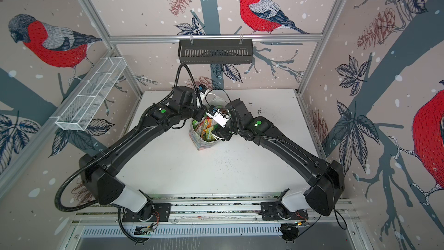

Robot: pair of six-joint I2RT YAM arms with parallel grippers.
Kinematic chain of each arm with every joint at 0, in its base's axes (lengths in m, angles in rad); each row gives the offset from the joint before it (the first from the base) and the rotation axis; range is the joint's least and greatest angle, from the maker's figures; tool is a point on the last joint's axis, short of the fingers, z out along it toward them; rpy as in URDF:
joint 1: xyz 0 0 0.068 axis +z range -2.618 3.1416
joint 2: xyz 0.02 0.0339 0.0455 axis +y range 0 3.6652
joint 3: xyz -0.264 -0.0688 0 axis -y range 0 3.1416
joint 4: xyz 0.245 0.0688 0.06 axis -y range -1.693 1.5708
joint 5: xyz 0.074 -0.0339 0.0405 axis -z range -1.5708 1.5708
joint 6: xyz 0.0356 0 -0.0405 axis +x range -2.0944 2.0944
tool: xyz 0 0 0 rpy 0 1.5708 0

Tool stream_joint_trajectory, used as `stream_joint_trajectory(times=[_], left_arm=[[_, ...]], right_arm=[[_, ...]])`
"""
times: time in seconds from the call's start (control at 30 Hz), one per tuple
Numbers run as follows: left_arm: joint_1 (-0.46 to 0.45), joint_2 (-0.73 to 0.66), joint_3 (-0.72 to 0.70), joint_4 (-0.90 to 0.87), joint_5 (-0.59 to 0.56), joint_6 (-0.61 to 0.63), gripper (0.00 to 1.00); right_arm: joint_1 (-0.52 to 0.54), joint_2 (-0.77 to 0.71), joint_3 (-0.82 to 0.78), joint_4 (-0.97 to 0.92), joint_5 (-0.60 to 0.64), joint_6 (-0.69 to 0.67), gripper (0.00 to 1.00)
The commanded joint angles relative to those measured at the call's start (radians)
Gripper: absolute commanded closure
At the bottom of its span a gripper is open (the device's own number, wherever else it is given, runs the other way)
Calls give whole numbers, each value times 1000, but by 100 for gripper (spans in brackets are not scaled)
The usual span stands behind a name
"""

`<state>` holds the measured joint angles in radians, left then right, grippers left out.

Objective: Take the snacks out of the paper bag
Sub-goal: Pick up the snack from the paper bag.

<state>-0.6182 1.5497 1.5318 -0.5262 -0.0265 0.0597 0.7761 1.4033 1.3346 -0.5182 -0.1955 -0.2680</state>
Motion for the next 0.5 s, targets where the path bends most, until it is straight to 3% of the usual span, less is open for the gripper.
stream_joint_trajectory(times=[0.0,0.13,0.47], left_arm=[[0,-2,-2,36,13,3,100],[1,-7,-9,41,20,3,100],[16,-16,-22,44,37,3,100]], right_arm=[[1,-1,-4,48,-48,-73,34],[-1,37,28,11,-117,-120,34],[-7,130,84,-6,-144,-161,36]])
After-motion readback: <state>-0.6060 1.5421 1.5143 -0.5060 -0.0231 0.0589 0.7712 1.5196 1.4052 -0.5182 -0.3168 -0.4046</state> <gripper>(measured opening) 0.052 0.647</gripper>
